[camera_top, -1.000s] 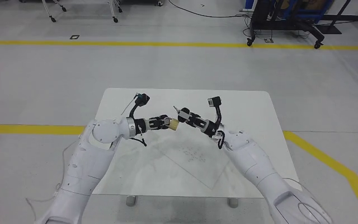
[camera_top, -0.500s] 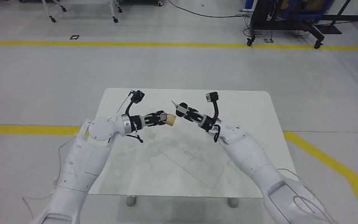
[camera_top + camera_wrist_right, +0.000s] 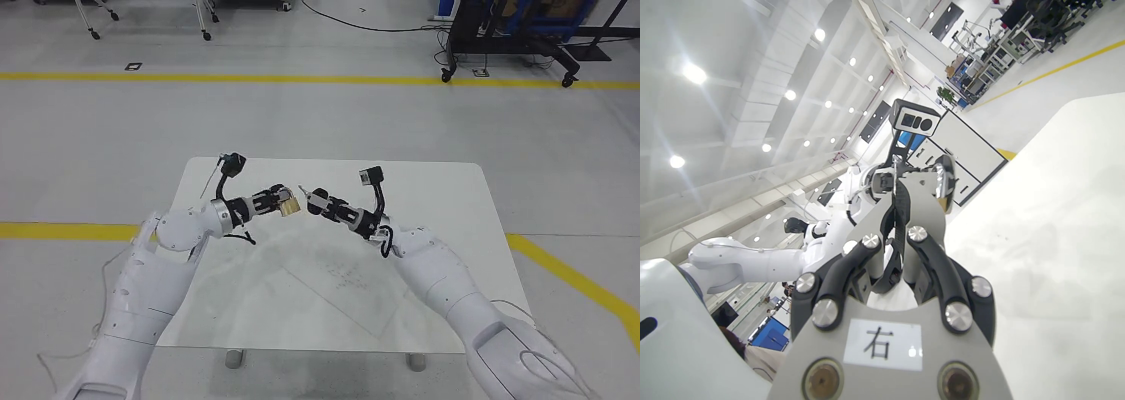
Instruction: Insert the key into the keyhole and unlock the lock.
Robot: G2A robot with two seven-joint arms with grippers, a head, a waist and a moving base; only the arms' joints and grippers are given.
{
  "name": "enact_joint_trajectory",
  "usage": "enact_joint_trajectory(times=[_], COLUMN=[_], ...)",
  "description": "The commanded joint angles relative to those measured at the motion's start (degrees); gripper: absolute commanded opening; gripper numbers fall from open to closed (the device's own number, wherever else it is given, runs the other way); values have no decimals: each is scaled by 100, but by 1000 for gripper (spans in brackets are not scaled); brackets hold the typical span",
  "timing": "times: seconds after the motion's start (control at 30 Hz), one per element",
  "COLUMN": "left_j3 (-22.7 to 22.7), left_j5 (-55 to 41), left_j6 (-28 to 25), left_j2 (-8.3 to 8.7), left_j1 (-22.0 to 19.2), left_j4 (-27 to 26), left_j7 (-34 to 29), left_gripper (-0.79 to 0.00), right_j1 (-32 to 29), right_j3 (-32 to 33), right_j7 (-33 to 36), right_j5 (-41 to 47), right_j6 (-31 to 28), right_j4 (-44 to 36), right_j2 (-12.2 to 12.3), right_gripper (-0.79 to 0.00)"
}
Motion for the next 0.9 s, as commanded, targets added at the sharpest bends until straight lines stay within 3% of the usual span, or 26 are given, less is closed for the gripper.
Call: enact_joint_trajectory(times=[0.0, 0.13, 0.2, 0.33, 0.43, 0.57, 0.67, 0.87], left_j3=[2, 29, 108, 141, 221, 367, 372, 372], left_j5=[-19, -84, -778, -1968, -2800, -3445, -3465, -3465], left_j6=[-1, 89, 349, 1054, 1180, 1056, 1042, 1042], left_j2=[-1, -12, -55, -157, -274, -410, -416, -416], left_j1=[-2, 50, 55, -345, -739, -1157, -1178, -1178], left_j4=[9, 6, 46, 771, 1455, 2200, 2257, 2257], left_j7=[-180, -118, -503, -888, -1021, -1218, -1213, -1213], left_gripper=[-785, -785, -785, -785, -785, -785, -785, -785], right_j1=[2, 2, 2, -286, -751, -1223, -1512, -1512], right_j3=[-3, -3, -3, 87, 261, 569, 691, 691], right_j7=[-3, -3, -3, -141, 10, 206, 148, 148], right_j5=[-34, -34, -34, 54, 880, 1079, 1046, 1046], right_j6=[1, 1, 1, 397, 985, 1615, 2049, 2049], right_j4=[5, 5, 5, -384, -995, -1590, -2024, -2024], right_j2=[0, 0, 0, 50, 111, 276, 348, 348], right_gripper=[-785, -785, -785, -785, -785, -785, -785, -785])
